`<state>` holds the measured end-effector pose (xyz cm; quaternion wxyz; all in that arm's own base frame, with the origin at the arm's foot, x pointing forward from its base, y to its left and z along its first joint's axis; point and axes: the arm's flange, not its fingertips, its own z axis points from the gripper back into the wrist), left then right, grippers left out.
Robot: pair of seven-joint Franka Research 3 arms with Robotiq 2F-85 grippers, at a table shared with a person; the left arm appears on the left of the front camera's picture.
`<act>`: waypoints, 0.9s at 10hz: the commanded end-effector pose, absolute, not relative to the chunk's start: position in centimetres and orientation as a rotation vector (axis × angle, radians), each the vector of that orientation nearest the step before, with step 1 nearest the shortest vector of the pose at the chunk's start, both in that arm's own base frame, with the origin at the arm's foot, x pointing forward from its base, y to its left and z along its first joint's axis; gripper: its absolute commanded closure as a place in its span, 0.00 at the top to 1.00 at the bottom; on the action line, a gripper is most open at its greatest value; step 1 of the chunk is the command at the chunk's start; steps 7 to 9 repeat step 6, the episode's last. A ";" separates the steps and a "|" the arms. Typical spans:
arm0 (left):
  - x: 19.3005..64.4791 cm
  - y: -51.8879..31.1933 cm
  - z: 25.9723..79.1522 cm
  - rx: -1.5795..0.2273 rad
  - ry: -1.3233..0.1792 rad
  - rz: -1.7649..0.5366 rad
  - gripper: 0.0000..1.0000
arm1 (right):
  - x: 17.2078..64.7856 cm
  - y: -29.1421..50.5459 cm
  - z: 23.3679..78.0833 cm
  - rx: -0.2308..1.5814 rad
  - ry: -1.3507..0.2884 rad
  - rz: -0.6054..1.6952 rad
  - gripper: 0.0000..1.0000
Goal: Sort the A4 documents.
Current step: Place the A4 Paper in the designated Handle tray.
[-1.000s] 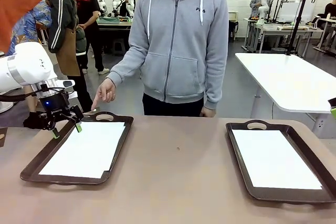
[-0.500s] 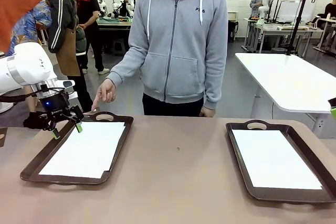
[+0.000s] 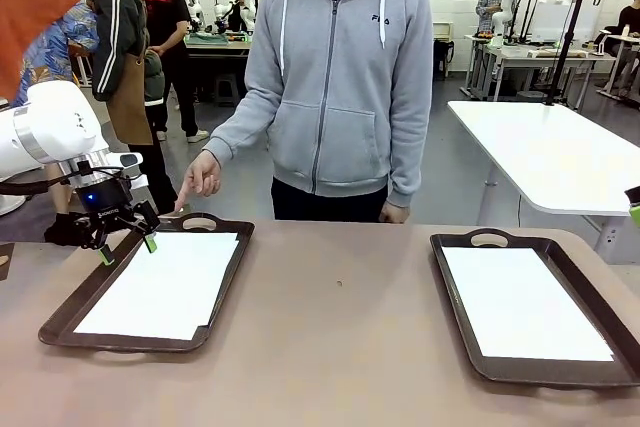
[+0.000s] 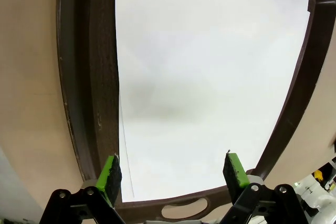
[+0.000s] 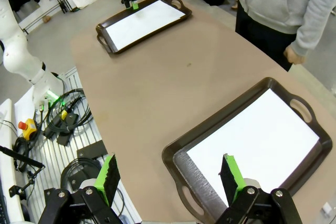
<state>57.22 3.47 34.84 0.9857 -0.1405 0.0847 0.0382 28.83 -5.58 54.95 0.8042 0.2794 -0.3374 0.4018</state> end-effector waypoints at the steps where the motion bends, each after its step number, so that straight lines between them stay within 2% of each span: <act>1: 57.4 3.6 34.9 -0.262 0.168 0.069 1.00 | 28.8 -5.6 54.8 0.600 -0.712 0.871 1.00; 9: 57.4 3.6 34.9 -0.262 0.168 0.069 1.00 | 28.8 -5.6 54.8 0.600 -0.712 0.871 1.00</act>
